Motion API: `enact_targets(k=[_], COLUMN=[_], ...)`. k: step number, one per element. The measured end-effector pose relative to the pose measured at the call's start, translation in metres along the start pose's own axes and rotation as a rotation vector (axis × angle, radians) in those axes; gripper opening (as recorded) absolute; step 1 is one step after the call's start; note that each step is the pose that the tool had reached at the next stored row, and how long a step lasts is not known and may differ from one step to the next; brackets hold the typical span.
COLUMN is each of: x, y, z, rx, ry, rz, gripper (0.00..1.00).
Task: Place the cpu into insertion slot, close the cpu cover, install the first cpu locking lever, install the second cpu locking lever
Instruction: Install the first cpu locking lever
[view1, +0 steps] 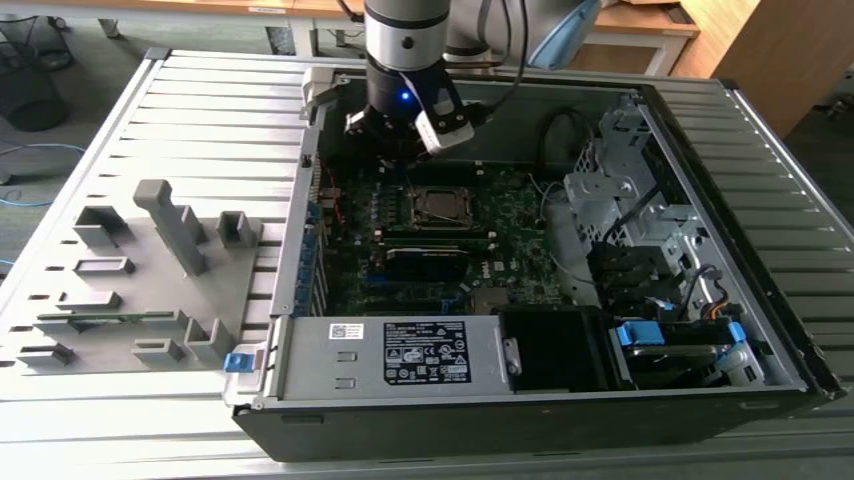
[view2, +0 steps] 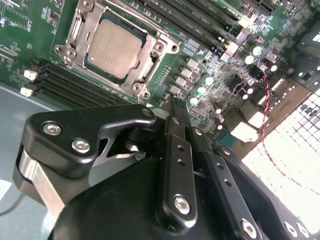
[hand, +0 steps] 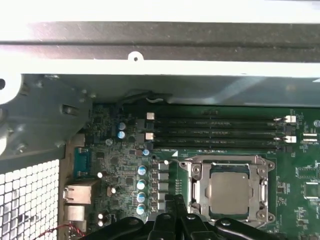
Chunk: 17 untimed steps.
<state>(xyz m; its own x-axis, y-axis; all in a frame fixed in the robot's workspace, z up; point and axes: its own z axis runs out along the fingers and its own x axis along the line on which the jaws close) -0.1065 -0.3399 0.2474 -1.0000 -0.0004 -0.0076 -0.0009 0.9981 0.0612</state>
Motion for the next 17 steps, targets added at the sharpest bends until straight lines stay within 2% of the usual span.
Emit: enact_targets(k=[3, 7, 8, 10, 11, 17], x=[0.001, 0.001, 0.0012, 0.0015, 0.0015, 0.0026], y=[0.0, 0.0, -0.0002, -0.0007, -0.0009, -0.0009], z=[0.0, 0.0, 0.0, 0.0, -0.0001, 0.0], rx=[-0.0068, -0.007, -0.0144, -0.0497, -0.0583, -0.0597], ry=[-0.0001, 0.0, 0.0, -0.0001, 0.0, -0.0005], rz=[0.0, 0.0, 0.0, 0.001, 0.001, 0.001], gripper=[0.11, 0.11, 0.11, 0.11, 0.11, 0.11])
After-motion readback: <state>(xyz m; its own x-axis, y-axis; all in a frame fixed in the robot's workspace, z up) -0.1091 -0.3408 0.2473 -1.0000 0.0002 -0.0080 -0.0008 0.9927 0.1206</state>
